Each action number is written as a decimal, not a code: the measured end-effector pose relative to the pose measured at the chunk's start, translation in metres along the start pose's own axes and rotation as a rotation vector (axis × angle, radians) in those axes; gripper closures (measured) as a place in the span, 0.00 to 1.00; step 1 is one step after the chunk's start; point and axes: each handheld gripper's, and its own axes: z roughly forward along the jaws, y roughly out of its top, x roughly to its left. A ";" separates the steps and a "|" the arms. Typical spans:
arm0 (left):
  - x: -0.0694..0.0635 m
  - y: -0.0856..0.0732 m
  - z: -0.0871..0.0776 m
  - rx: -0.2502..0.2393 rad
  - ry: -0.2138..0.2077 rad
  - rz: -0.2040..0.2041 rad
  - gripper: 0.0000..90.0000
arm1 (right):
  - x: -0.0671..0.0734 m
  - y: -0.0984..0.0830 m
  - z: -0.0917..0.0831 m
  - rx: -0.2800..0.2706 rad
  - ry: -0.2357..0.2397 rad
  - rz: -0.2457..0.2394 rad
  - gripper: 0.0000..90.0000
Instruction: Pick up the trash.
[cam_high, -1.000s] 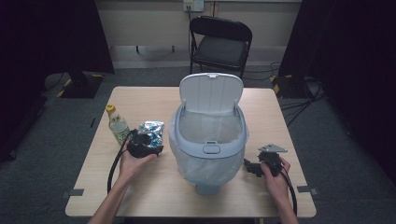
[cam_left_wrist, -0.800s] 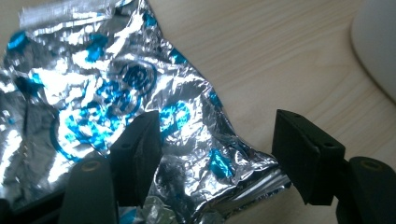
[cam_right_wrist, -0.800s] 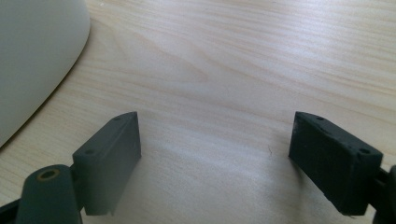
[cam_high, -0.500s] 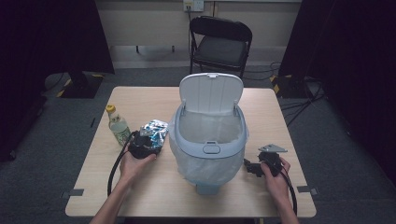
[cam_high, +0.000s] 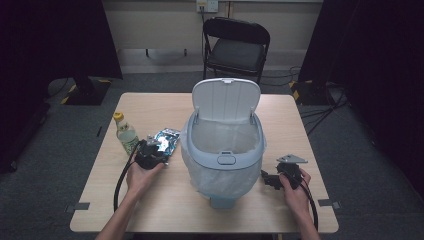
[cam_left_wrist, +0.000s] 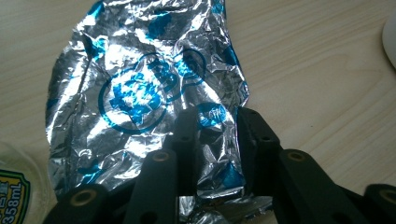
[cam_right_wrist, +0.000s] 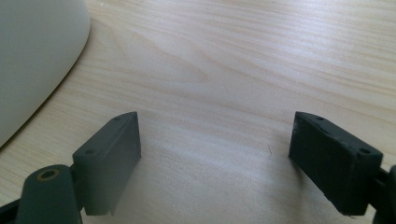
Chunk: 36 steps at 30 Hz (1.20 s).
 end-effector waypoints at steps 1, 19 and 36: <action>0.001 0.000 -0.001 0.012 -0.004 0.011 0.83 | 0.000 0.000 0.000 0.000 0.000 0.001 0.17; 0.014 -0.004 -0.002 -0.038 -0.101 -0.116 1.00 | 0.000 0.000 0.000 0.001 0.001 0.001 0.17; 0.016 0.002 -0.027 -0.159 -0.130 -0.150 1.00 | 0.000 0.000 0.000 0.001 -0.001 0.002 0.17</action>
